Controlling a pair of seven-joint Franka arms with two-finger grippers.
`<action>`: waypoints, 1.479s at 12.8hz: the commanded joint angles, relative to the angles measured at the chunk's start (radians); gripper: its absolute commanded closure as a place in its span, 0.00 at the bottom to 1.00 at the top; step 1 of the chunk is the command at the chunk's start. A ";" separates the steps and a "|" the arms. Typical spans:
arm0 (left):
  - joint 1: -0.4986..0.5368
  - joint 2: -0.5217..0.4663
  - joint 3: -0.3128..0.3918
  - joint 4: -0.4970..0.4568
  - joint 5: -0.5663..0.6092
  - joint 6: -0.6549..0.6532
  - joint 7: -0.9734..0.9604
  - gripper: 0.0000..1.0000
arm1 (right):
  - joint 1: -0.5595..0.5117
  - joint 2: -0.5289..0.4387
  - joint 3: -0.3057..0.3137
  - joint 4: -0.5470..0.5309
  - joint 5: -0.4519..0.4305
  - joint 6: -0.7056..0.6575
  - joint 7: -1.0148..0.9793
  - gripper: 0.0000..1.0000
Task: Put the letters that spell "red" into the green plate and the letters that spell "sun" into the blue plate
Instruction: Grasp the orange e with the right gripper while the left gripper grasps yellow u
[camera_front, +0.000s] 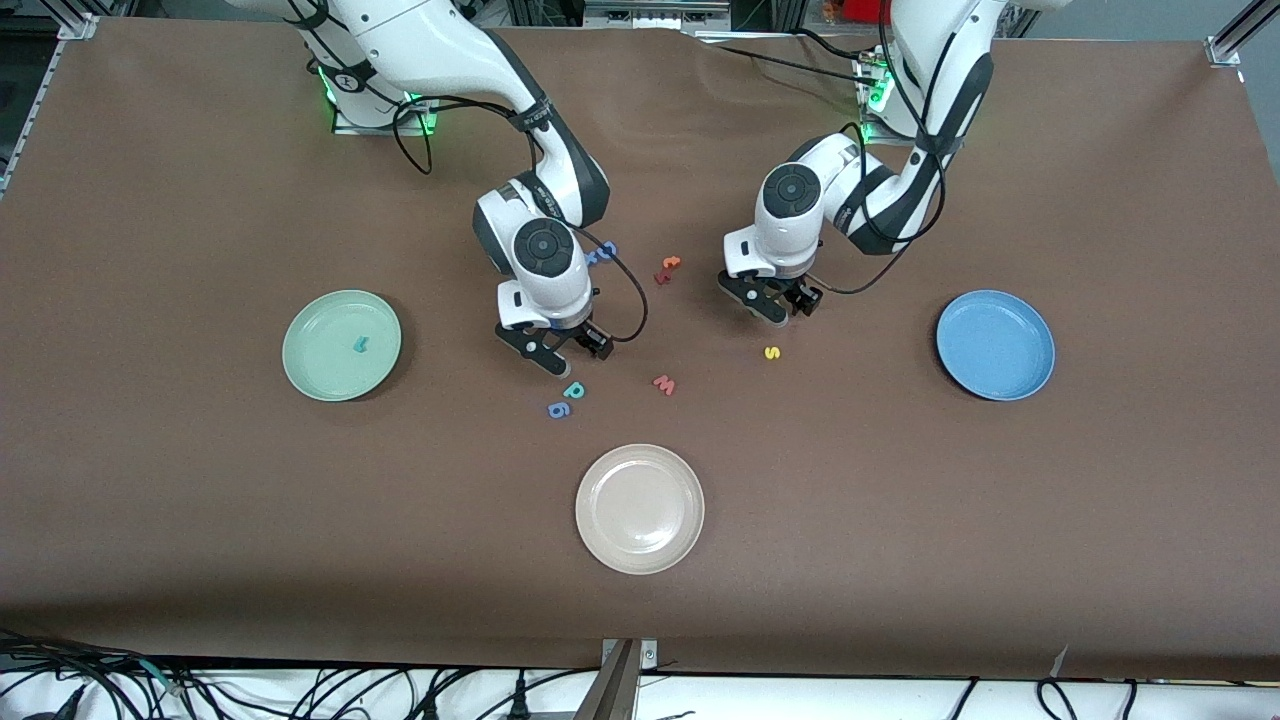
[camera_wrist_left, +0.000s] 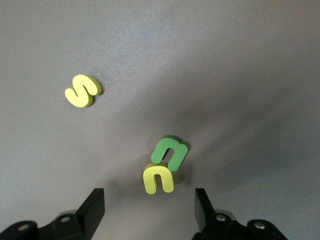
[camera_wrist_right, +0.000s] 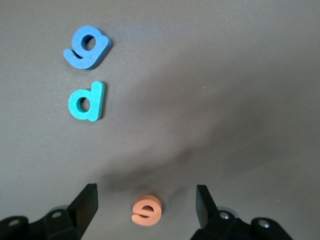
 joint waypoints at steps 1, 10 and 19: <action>-0.007 0.019 0.007 -0.002 0.009 0.033 -0.014 0.21 | 0.015 0.027 -0.004 0.023 0.017 -0.005 0.014 0.16; -0.007 0.033 0.007 -0.007 0.008 0.067 -0.041 0.44 | 0.015 0.027 0.022 0.022 0.016 -0.021 -0.032 0.51; -0.001 0.021 0.007 -0.008 0.009 0.064 -0.024 0.70 | -0.043 -0.086 -0.042 0.060 0.013 -0.357 -0.374 0.81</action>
